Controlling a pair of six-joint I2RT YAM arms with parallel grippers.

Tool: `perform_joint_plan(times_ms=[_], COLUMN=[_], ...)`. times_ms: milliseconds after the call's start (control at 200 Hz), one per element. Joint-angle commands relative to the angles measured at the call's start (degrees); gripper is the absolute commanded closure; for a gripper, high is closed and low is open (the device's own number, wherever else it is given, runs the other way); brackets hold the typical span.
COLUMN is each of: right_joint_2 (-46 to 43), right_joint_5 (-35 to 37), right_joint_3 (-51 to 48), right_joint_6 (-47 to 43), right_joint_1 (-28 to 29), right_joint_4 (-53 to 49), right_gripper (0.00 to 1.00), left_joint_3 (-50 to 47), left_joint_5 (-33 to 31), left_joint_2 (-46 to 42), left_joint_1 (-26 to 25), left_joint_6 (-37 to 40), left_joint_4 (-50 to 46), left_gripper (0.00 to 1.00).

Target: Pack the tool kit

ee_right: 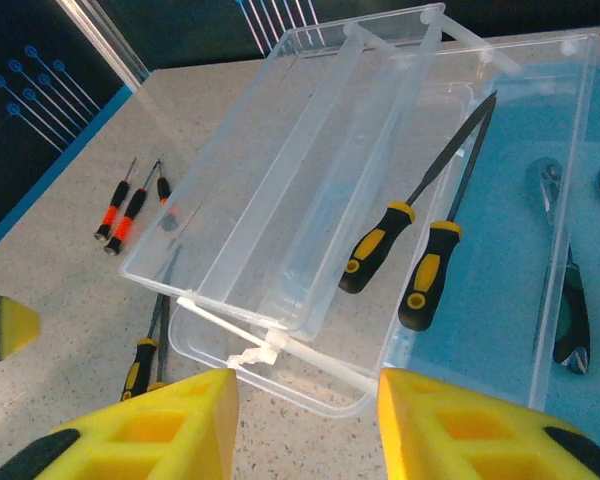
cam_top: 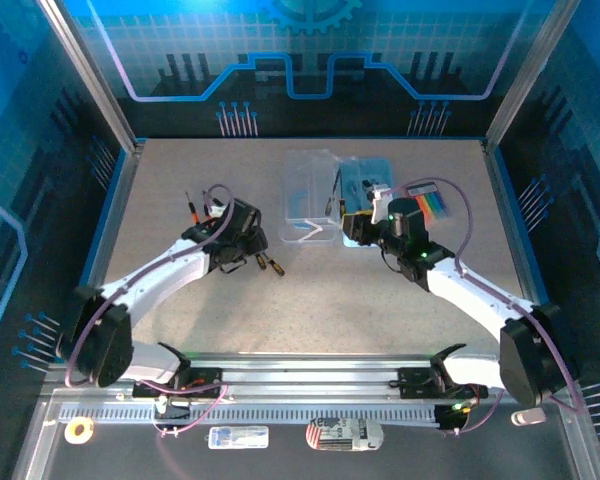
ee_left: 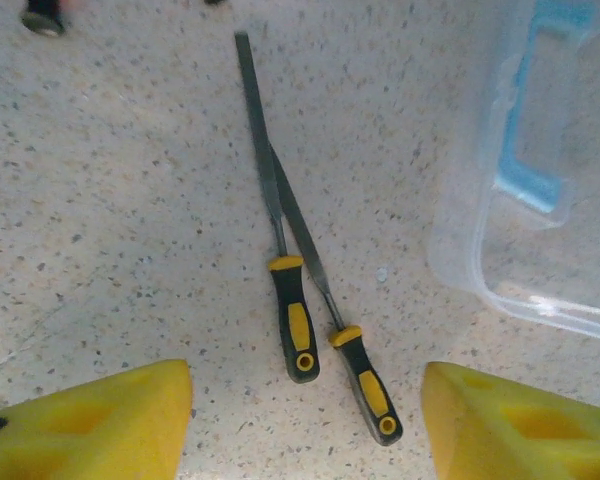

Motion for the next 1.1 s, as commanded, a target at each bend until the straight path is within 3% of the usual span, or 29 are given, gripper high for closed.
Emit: perform_joint_plan(times_ms=[0, 240, 620, 1091], right_joint_2=[-1.9, -1.0, 1.9, 2.0], right_joint_5=[1.2, 1.6, 0.8, 1.8], right_joint_3=[-4.3, -6.1, -6.1, -6.2], right_joint_6=[0.0, 1.2, 3.2, 3.5], right_joint_1=[1.1, 1.2, 2.8, 3.1], right_joint_4=[3.5, 6.3, 8.3, 8.3], right_gripper=[0.59, 0.63, 0.65, 0.65], left_joint_3=[4.9, 6.0, 3.7, 0.2], left_joint_5=[2.6, 3.0, 4.2, 0.2], left_joint_2=[6.4, 13.9, 17.4, 18.3], left_joint_1=[0.3, 0.4, 0.4, 0.4], left_joint_6=[-0.7, -2.0, 1.1, -0.9], left_joint_4=[-3.9, -3.6, 2.5, 1.7], left_gripper=[0.41, 0.48, 0.55, 0.71])
